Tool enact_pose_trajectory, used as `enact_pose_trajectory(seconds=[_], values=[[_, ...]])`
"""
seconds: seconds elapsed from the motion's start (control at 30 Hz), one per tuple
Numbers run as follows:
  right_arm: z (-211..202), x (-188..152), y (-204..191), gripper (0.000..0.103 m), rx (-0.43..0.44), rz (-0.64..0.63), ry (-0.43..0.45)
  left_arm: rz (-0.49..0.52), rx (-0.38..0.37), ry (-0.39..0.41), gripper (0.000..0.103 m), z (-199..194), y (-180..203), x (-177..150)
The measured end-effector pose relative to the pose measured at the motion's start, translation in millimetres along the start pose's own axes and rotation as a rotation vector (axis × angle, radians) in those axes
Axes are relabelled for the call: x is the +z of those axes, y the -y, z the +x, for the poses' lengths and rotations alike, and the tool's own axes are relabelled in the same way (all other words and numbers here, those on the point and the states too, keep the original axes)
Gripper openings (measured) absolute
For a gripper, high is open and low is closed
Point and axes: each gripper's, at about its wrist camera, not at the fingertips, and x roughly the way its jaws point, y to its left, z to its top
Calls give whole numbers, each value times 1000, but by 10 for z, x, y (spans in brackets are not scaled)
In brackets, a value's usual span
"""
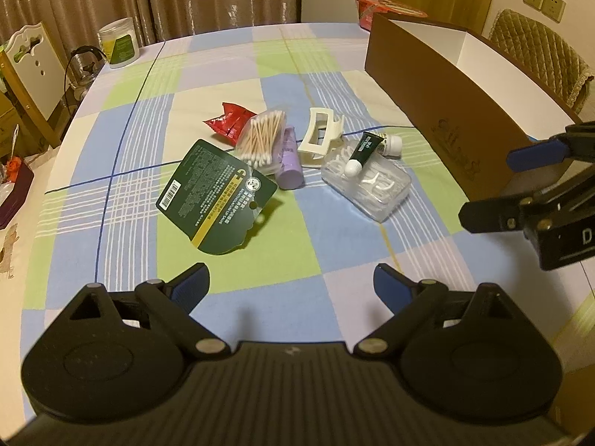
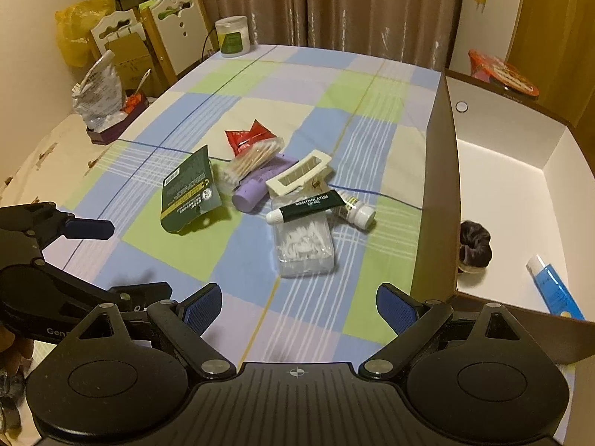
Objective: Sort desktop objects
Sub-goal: 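Lower the right tool onto the clear floss pick box and grasp it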
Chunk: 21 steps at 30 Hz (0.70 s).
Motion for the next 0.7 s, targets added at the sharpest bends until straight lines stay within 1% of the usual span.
enact_pose_trajectory(seconds=[0.33,0.47,0.7], values=[[61,-38,1,93,5,9,31,23,-22,-1,93,40,-6,27],[164,-24,-50,92,16,-5,42,35,-18,-3,93,67,-40,41],[463,14,-93,92,0,-11,53,63,-13,0,92,137,-128,95]])
